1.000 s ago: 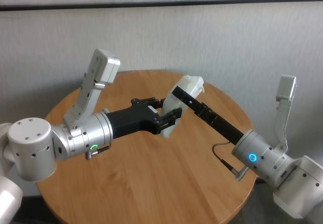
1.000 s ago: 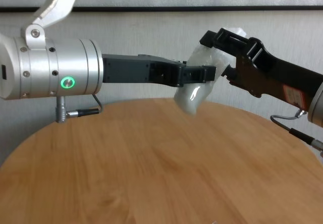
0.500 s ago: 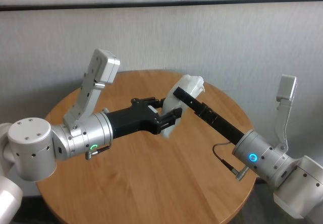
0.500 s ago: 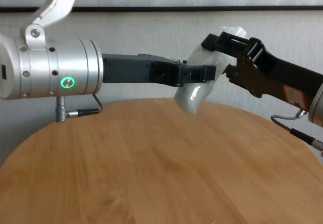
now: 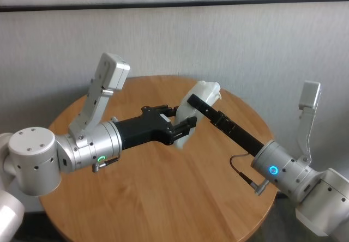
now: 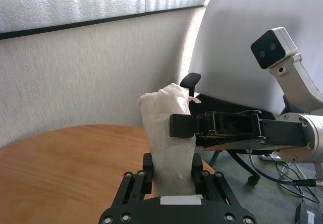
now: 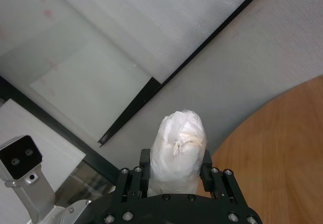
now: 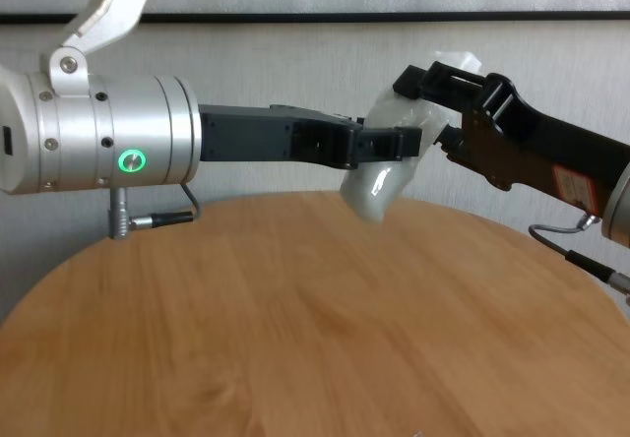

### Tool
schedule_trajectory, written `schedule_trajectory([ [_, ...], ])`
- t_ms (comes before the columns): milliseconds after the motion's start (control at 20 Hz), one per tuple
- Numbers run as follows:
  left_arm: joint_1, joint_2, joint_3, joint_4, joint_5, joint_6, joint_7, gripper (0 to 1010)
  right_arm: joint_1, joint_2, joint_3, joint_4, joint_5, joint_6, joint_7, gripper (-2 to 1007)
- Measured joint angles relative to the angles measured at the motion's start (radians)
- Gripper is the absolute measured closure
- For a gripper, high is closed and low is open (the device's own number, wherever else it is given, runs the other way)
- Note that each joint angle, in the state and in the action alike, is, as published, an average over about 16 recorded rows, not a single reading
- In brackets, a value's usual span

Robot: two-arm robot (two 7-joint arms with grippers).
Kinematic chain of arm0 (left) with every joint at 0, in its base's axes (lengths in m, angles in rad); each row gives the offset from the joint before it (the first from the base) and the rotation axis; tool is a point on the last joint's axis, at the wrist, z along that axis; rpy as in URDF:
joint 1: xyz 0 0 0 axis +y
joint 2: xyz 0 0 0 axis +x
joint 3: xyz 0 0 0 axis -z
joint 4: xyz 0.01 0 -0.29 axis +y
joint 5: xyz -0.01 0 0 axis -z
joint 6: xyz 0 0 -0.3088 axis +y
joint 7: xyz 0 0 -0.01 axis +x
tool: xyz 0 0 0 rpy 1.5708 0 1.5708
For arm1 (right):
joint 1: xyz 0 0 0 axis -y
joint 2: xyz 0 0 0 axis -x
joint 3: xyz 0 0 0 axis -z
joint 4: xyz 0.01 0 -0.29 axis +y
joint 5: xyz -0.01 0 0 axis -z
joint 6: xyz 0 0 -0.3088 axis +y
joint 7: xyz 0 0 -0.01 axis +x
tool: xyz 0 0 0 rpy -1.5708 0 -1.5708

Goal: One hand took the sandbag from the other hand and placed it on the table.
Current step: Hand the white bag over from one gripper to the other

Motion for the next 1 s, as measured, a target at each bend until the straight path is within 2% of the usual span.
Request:
schedule_trajectory([
  [650,0.000,0.000,0.000,0.000,0.000,0.000,0.000,535,0.003,0.006,-0.016,0.004,0.014,-0.018,0.013,444],
  [1000,0.000,0.000,0.000,0.000,0.000,0.000,0.000,457,0.011,0.005,-0.029,0.017,0.038,-0.025,0.026,444],
])
